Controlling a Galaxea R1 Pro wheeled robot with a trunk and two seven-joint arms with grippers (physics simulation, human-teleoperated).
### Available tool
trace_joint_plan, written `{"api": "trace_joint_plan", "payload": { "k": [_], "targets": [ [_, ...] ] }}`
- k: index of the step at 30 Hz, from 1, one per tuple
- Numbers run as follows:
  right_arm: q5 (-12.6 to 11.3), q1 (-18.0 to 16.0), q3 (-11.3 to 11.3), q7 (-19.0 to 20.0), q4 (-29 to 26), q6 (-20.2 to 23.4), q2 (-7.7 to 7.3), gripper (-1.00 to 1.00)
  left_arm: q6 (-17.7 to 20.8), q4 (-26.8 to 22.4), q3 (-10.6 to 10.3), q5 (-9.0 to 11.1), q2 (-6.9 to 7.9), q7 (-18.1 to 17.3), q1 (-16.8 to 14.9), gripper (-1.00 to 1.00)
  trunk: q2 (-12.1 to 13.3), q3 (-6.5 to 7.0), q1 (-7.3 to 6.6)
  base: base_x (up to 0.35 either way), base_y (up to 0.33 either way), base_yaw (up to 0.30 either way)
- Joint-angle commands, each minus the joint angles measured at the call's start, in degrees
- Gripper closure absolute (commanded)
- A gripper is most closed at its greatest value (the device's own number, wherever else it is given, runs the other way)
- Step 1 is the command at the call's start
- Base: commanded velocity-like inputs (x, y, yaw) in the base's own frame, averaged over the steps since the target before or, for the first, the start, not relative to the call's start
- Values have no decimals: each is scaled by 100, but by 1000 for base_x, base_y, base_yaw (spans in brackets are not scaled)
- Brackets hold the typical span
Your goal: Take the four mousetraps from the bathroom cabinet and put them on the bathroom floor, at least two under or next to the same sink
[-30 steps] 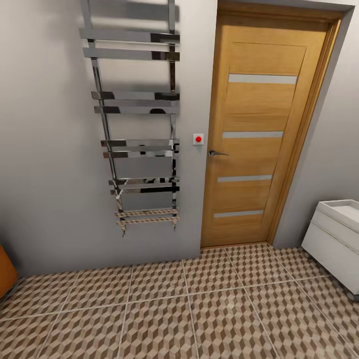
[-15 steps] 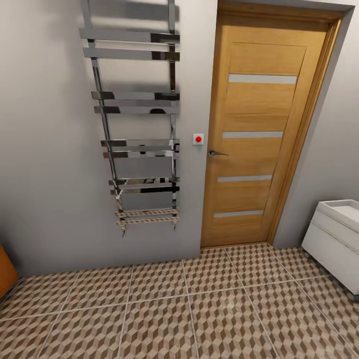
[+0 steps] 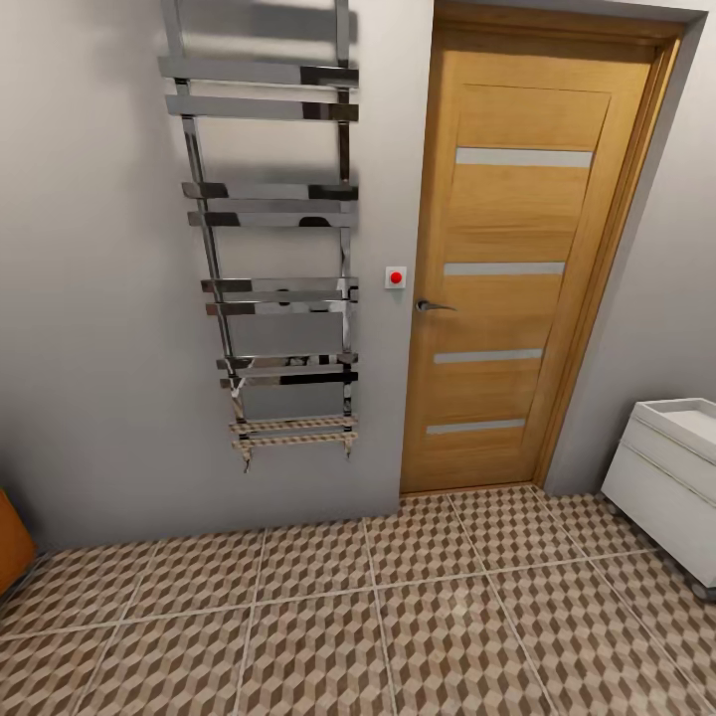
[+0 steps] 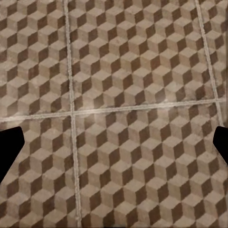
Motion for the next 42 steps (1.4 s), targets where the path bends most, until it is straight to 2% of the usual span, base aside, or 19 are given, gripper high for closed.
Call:
{"api": "trace_joint_plan", "payload": {
  "k": [1,4,10,16,30,34,35,36,38,41,42],
  "targets": [
    [23,-21,-4,-1,-43,10,-4,-100,152,-109,41,47,-4,18,-91,-100,-3,-5,0,0,0,0],
    [21,-65,-7,-1,-85,21,-2,-100,360,-211,79,181,-2,24,-274,-100,-3,-5,0,0,0,0],
    [16,-101,-8,-4,-110,22,-1,-100,504,-275,101,355,-6,33,-485,-100,-3,-5,0,0,0,0],
    [13,-157,-8,-9,-115,21,-1,-100,561,-290,106,393,-17,42,-662,-100,-3,-5,0,0,0,0],
    [2,-172,-26,-16,-112,-12,-7,-100,566,-292,107,413,-1,40,-711,-100,-3,-5,0,0,0,0],
    [-52,-172,-252,-35,-114,-13,-18,-100,552,-291,112,418,-2,39,-712,-100,-3,-5,0,0,0,0],
    [-76,-172,-352,-37,-112,-12,-20,-100,547,-290,113,418,-3,42,-712,-100,-3,-5,0,0,0,0],
    [-122,-172,-575,-40,-107,-11,-20,-100,540,-281,123,416,2,50,-712,-100,-3,-5,0,0,0,0],
    [-152,-172,-776,-41,-103,-12,-19,-100,533,-270,163,422,9,52,-712,-100,-3,-5,0,0,0,0],
    [-163,-179,-967,-43,-111,-18,-23,-100,526,-263,323,448,13,53,-712,-100,-3,-5,0,0,0,0],
    [-160,-204,-1040,-44,-120,-17,-25,-100,524,-271,483,475,13,54,-712,-100,-3,-5,0,0,0,0]
  ]
}}
